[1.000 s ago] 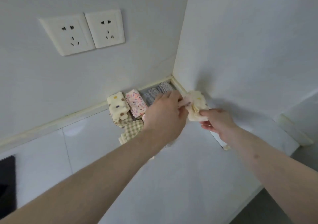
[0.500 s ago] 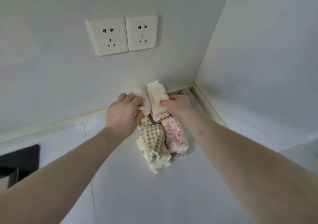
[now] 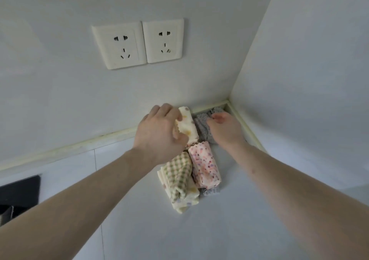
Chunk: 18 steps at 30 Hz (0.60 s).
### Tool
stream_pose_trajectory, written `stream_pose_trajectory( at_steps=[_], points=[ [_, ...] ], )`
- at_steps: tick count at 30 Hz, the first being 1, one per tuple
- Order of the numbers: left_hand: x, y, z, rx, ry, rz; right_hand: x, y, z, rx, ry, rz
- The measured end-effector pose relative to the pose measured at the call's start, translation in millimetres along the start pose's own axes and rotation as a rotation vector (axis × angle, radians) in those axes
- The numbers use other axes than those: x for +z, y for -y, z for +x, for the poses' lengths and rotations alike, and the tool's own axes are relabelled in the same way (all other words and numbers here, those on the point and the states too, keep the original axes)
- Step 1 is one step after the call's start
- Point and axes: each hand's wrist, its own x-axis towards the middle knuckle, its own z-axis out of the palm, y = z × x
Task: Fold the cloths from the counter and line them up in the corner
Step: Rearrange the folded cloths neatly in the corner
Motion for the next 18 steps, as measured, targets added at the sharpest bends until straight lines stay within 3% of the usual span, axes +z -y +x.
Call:
stream_pose_trajectory(
  at_steps=[4, 10, 18],
  points=[
    [15, -42, 47, 0.084, 0.175, 0.034, -18, -25, 27, 0.141, -0.065, -0.021],
    [74, -84, 90, 0.162, 0.508, 0.466, -12, -57, 54, 0.214, -0.017, -0.216],
    [122, -97, 91, 0.184, 0.606, 0.642, 3, -82, 69, 0.232, -0.034, -0.229]
  ],
)
